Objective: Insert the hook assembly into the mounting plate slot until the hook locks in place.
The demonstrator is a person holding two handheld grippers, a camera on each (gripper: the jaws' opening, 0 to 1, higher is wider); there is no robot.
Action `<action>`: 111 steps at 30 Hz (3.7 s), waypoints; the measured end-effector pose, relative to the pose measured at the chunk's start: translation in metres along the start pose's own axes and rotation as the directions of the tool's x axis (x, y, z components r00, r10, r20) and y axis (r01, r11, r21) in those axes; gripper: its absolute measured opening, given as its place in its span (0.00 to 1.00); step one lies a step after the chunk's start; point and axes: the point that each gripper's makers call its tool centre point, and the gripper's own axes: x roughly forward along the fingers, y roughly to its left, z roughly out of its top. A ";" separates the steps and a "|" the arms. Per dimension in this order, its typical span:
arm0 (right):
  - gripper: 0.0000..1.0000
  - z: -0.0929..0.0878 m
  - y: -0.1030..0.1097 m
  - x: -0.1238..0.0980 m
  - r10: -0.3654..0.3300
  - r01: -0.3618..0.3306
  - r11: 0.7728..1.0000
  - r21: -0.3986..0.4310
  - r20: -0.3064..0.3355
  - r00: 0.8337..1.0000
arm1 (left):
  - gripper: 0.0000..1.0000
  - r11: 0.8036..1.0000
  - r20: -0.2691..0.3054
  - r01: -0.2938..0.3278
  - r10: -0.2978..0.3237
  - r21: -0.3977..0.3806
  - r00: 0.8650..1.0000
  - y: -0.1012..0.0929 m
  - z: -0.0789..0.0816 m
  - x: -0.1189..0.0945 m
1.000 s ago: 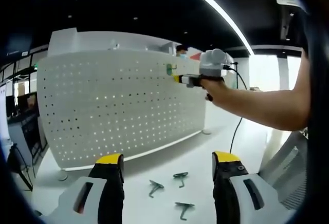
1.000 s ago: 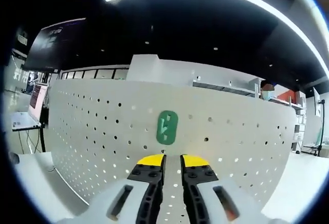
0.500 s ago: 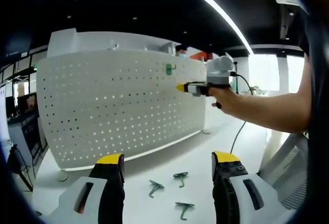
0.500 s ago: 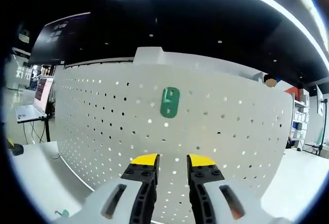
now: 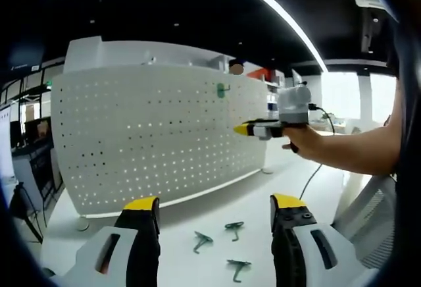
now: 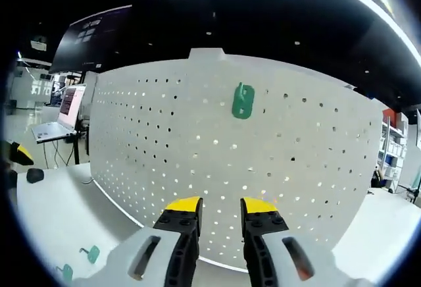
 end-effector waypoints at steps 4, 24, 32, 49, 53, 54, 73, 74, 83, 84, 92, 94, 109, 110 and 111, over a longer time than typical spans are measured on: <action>0.22 -0.017 0.008 -0.005 0.034 -0.034 0.999 0.009 -0.039 0.999 | 0.69 1.000 0.001 -0.001 0.001 0.002 1.000 0.000 0.000 0.000; 0.22 -0.051 0.074 -0.012 0.238 -0.240 0.971 -0.001 -0.147 0.960 | 0.69 1.000 0.007 -0.007 0.007 0.013 1.000 0.002 0.002 -0.001; 0.21 -0.070 0.106 -0.016 0.347 -0.352 0.936 0.018 -0.221 0.911 | 0.69 1.000 0.007 -0.005 0.005 0.015 1.000 0.002 0.002 -0.001; 0.15 -0.102 0.151 -0.030 0.495 -0.509 0.859 0.053 -0.341 0.799 | 0.68 1.000 0.002 0.003 -0.003 0.015 1.000 0.000 0.001 0.000; 0.13 -0.111 0.161 -0.034 0.519 -0.540 0.840 0.054 -0.371 0.770 | 0.68 1.000 0.003 0.003 -0.003 0.014 1.000 0.000 0.001 0.000; 0.13 -0.112 0.163 -0.034 0.523 -0.546 0.836 0.053 -0.375 0.765 | 0.68 1.000 0.003 0.003 -0.003 0.014 1.000 0.000 0.001 0.000; 0.08 -0.142 0.183 -0.040 0.555 -0.620 0.784 0.025 -0.476 0.683 | 0.68 1.000 0.001 0.005 -0.005 0.010 1.000 0.000 0.000 -0.001; 0.08 -0.143 0.183 -0.040 0.554 -0.621 0.784 0.025 -0.479 0.680 | 0.68 1.000 0.001 0.005 -0.005 0.010 1.000 0.000 0.001 -0.001; 0.06 -0.153 0.186 -0.042 0.551 -0.642 0.767 0.001 -0.513 0.658 | 0.67 1.000 0.003 0.004 -0.004 0.008 1.000 0.000 0.001 -0.001; 0.06 -0.154 0.187 -0.042 0.551 -0.643 0.766 -0.001 -0.514 0.657 | 0.67 1.000 0.003 0.003 -0.003 0.007 1.000 0.001 0.001 -0.001; 0.04 -0.157 0.189 -0.042 0.547 -0.654 0.756 -0.023 -0.528 0.650 | 0.67 1.000 0.003 0.002 -0.002 0.006 1.000 0.001 0.001 -0.001; 0.04 -0.158 0.189 -0.041 0.545 -0.656 0.754 -0.029 -0.530 0.650 | 0.67 1.000 0.003 0.002 -0.002 0.006 1.000 0.001 0.001 -0.001; 0.01 -0.160 0.186 -0.041 0.537 -0.656 0.754 -0.041 -0.538 0.650 | 0.67 1.000 0.001 0.003 -0.003 0.005 1.000 0.001 0.000 0.000; 0.01 -0.160 0.186 -0.041 0.536 -0.655 0.755 -0.040 -0.538 0.651 | 0.67 1.000 0.001 0.003 -0.003 0.006 1.000 0.001 0.000 0.000; 0.01 -0.159 0.185 -0.041 0.535 -0.652 0.757 -0.039 -0.536 0.653 | 0.67 1.000 0.001 0.004 -0.004 0.007 1.000 0.001 0.000 0.000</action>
